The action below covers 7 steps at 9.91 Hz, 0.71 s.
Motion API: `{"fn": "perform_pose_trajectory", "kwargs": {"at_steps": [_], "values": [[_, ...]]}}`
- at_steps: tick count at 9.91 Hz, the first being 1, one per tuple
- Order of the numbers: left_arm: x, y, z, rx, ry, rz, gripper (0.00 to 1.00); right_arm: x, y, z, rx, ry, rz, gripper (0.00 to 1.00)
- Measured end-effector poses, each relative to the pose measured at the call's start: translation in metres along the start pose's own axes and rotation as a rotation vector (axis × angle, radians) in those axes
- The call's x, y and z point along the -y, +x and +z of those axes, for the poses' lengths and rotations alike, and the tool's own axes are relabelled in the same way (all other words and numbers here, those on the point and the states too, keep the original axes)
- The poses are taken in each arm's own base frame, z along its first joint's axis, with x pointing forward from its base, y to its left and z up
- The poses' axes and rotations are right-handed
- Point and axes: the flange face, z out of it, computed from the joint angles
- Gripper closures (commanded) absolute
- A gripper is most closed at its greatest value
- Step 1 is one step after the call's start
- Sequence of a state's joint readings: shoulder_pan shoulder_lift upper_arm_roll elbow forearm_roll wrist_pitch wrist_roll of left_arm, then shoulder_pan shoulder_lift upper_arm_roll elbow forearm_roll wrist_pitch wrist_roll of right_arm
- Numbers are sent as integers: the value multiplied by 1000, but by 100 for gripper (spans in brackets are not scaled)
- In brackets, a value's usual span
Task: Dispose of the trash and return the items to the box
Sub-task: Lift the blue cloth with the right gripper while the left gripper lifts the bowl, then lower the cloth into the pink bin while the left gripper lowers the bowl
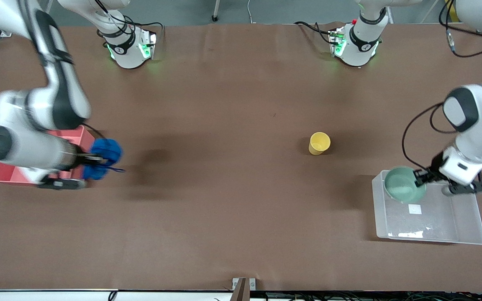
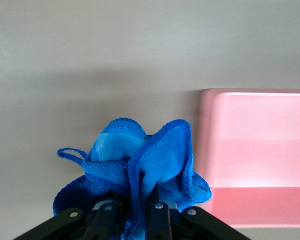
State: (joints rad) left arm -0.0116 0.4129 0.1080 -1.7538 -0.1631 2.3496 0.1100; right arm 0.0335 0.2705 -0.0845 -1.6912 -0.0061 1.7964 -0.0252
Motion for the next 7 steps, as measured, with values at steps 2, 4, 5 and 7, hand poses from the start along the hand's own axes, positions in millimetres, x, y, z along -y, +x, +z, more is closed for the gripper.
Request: {"fn": "perform_pose_trajectory", "kwargs": {"at_steps": [2, 4, 5, 7], "values": [[36, 14, 44, 25, 10, 49, 100, -115, -20, -5, -7, -13, -49, 99], [57, 8, 80, 67, -1, 85, 99, -188, -35, 36, -42, -42, -84, 99], [61, 3, 94, 88, -5, 97, 98, -201, -40, 74, -61, -57, -83, 99], [67, -5, 117, 115, -2, 98, 85, -197, -50, 153, -78, -78, -87, 97]]}}
